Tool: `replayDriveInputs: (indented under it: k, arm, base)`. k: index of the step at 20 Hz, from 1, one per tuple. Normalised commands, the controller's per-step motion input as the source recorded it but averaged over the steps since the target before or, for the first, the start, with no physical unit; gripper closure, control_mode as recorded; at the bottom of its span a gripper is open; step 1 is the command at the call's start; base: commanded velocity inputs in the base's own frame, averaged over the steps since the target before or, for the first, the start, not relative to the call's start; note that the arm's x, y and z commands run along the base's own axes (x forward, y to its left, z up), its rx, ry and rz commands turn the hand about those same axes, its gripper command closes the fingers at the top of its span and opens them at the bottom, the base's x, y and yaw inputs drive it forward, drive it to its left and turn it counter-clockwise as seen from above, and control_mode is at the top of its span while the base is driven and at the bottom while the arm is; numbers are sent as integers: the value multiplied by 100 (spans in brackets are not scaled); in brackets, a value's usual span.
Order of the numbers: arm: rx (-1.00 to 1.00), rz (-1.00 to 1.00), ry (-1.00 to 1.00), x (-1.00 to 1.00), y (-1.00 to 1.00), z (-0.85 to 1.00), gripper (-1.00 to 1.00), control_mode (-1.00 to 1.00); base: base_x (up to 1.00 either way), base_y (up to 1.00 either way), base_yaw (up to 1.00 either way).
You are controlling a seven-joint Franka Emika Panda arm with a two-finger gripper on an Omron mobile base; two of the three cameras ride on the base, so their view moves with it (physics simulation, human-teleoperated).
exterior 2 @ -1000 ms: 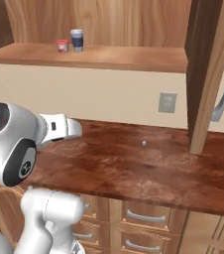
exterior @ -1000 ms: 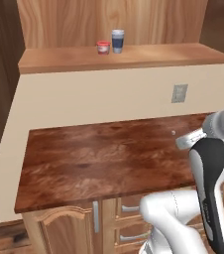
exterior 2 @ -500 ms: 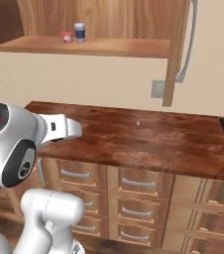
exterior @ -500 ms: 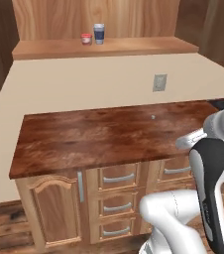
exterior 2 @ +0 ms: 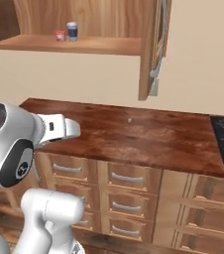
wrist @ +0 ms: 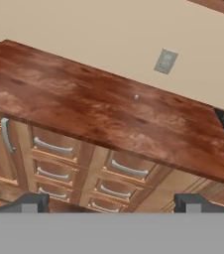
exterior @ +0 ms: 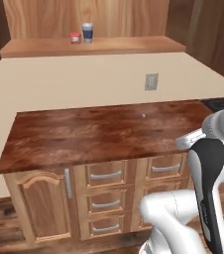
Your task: Pick the jam and bar from the counter and place them in the cabinets closest to them.
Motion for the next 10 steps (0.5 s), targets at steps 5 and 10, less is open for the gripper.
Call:
replayDriveInputs:
  k: [5,10]
  arm:
    - [0,0,0,0,0,0,-100,100]
    - [0,0,0,0,0,0,-100,100]
  base:
    - [-12,-91,0]
    - [-18,-99,0]
